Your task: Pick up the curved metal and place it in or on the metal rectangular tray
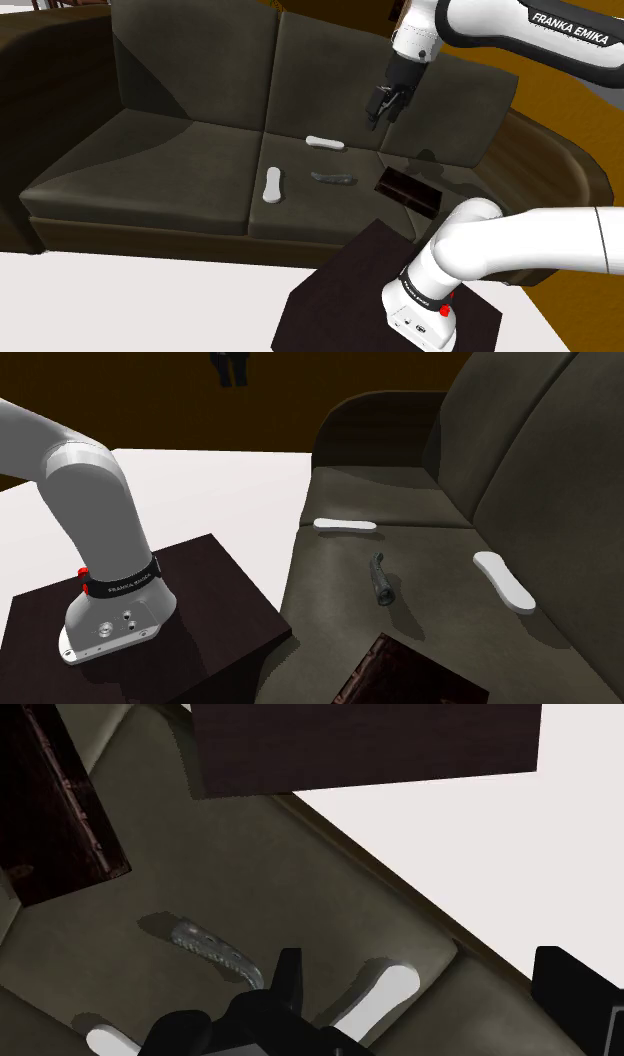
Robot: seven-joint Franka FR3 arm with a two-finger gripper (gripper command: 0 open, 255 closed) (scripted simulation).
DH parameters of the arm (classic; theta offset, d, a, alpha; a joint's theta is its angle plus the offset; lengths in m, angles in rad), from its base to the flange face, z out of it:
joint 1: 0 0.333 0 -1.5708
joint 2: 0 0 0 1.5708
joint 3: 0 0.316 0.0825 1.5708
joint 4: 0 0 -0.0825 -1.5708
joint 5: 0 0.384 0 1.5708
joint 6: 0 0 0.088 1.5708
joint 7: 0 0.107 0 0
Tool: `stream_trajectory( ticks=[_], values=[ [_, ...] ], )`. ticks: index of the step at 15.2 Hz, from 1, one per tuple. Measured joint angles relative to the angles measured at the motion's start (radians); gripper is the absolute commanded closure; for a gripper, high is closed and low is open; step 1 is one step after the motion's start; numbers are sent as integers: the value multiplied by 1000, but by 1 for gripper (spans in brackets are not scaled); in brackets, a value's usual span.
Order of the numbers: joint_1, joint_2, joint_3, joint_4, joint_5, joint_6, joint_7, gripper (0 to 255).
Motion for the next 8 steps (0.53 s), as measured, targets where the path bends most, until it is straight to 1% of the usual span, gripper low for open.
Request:
stream_trajectory(
  ticks=[2,8],
  values=[
    [1,-3,-9,-14,-5,10,-15,0],
    [9,17,-115,-132,-71,152,-189,0]
  ],
)
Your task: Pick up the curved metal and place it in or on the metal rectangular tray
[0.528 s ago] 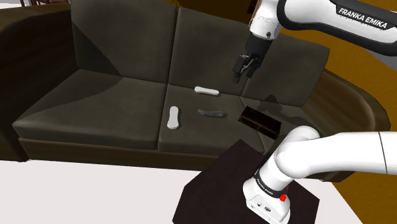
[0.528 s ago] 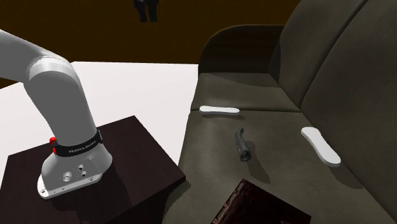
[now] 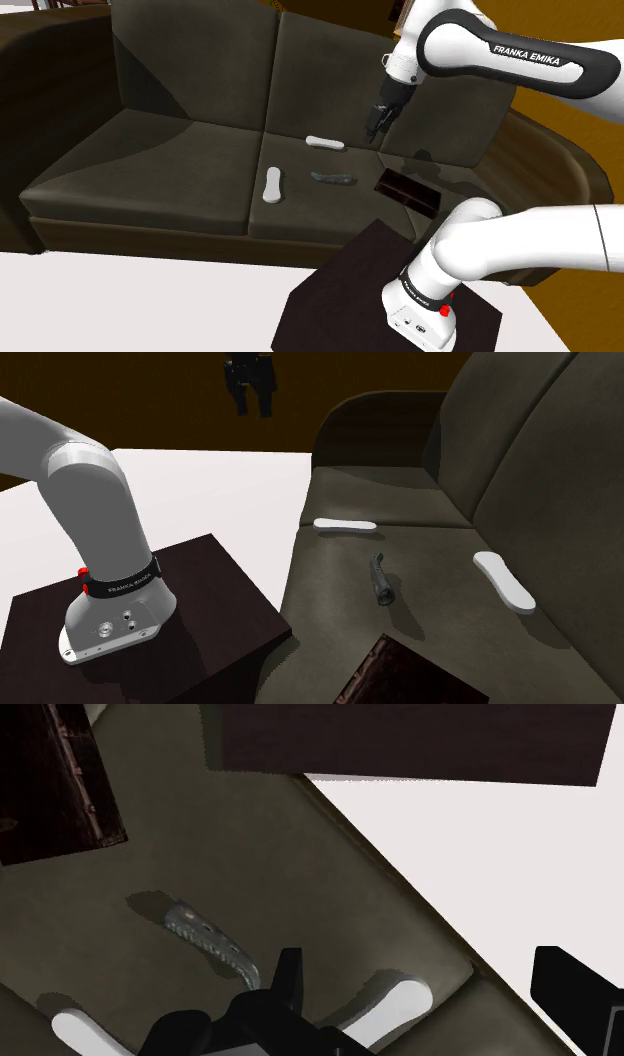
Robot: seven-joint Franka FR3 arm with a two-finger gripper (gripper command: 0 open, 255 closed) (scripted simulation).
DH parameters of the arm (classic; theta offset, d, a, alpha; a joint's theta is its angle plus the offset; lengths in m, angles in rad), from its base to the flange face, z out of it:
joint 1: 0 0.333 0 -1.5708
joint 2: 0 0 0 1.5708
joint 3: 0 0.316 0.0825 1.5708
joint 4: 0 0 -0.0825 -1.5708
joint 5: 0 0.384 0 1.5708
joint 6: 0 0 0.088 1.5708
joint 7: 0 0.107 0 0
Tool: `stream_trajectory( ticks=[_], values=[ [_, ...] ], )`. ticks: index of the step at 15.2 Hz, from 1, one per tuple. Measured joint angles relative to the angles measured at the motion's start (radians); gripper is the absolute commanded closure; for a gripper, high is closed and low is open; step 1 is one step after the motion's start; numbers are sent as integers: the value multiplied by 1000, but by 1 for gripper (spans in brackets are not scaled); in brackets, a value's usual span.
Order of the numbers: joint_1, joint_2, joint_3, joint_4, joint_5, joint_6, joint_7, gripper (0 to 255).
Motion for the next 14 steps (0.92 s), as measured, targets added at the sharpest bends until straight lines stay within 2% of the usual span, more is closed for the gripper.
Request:
stream_trajectory(
  ticks=[6,14],
  values=[
    [2,100,-129,-94,-73,200,-194,0],
    [30,338,-298,-104,-118,458,-455,0]
  ],
)
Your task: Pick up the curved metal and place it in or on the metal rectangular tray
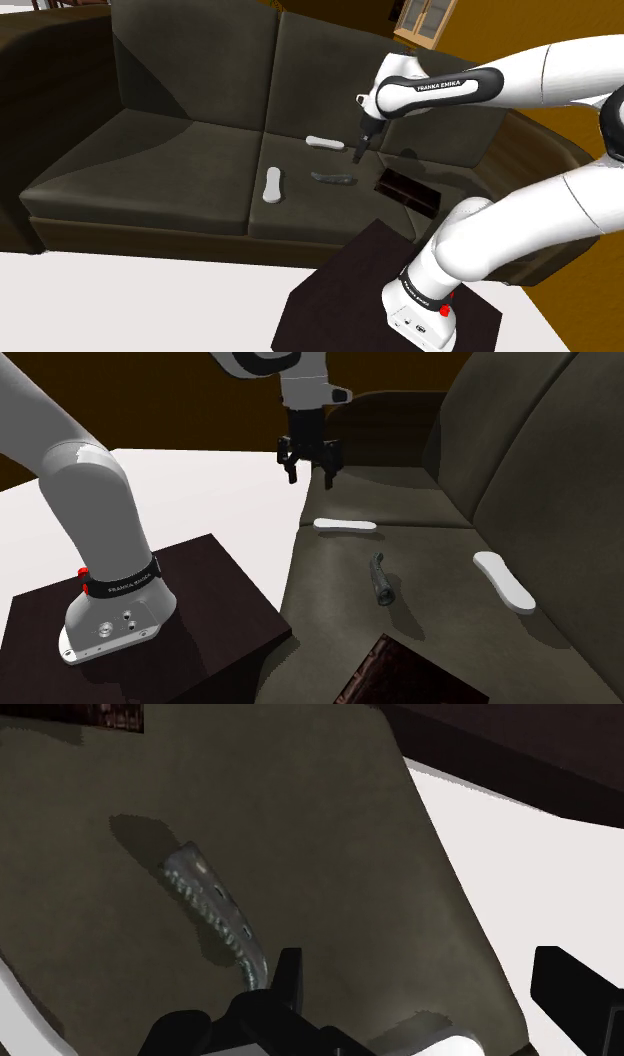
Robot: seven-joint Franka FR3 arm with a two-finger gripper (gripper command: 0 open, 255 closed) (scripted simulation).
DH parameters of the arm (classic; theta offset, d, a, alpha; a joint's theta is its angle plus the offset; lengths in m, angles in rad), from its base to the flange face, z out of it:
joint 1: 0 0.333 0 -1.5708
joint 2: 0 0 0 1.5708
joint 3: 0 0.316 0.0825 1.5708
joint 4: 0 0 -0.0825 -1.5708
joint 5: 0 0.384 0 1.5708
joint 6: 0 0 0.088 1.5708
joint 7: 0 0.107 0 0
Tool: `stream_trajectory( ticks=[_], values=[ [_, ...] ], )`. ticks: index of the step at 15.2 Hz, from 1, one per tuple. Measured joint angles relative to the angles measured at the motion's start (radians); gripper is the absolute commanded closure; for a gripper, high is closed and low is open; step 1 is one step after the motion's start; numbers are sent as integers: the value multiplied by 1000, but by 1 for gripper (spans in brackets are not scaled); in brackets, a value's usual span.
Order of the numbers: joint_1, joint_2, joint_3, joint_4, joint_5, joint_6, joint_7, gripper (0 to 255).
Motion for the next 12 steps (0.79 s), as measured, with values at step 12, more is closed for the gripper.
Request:
stream_trajectory(
  ticks=[12],
  values=[
    [74,528,-179,177,252,317,-540,0]
  ],
)
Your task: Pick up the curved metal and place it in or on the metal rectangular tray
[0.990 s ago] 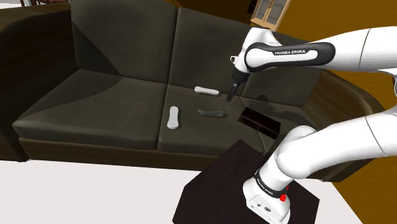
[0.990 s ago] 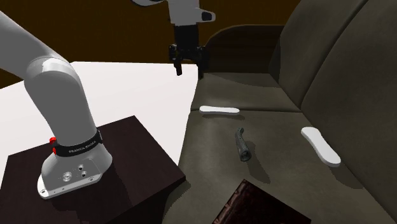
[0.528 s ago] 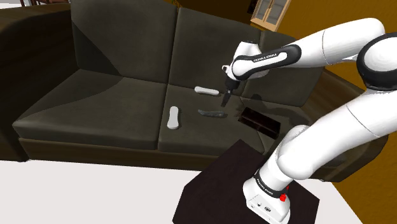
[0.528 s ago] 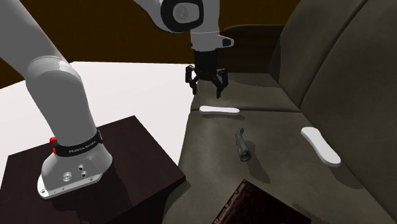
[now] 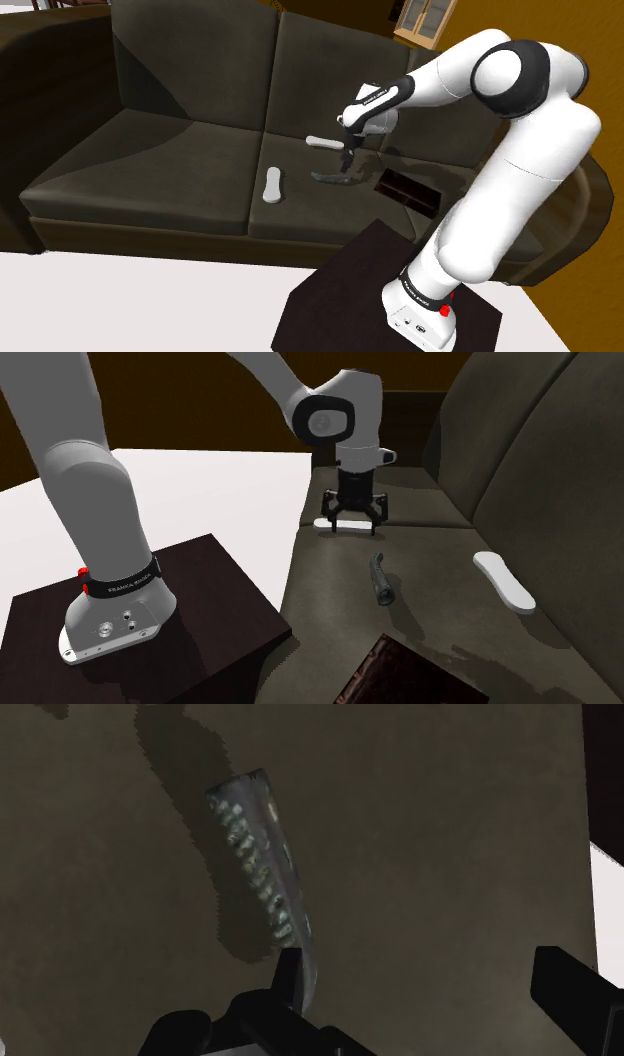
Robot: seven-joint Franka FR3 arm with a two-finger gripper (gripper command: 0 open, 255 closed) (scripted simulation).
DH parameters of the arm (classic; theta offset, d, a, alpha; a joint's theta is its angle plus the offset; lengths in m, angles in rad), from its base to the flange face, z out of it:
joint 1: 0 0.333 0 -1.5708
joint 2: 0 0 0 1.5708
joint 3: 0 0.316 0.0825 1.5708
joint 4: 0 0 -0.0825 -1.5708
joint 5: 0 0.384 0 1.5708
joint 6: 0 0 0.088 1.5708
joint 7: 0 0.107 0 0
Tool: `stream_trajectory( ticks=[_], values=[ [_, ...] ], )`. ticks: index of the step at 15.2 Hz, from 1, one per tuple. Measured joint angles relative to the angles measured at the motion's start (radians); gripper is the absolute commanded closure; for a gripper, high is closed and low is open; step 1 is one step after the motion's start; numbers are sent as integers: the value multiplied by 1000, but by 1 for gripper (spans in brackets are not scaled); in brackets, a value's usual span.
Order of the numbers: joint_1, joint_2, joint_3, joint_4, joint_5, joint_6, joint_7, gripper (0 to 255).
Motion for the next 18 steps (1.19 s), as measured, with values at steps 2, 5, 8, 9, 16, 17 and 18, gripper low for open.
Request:
stream_trajectory(
  ticks=[2,5,8,9,16,17,18],
  values=[
    [-15,99,15,50,83,31,-108,0],
    [-63,240,62,136,187,63,-248,0],
    [-116,359,115,225,251,79,-356,0],
    [-130,385,127,246,263,82,-378,0],
    [-171,487,177,286,318,140,-428,0],
    [-175,495,181,290,322,144,-432,0],
    [-177,498,182,290,324,147,-434,0]
  ],
)
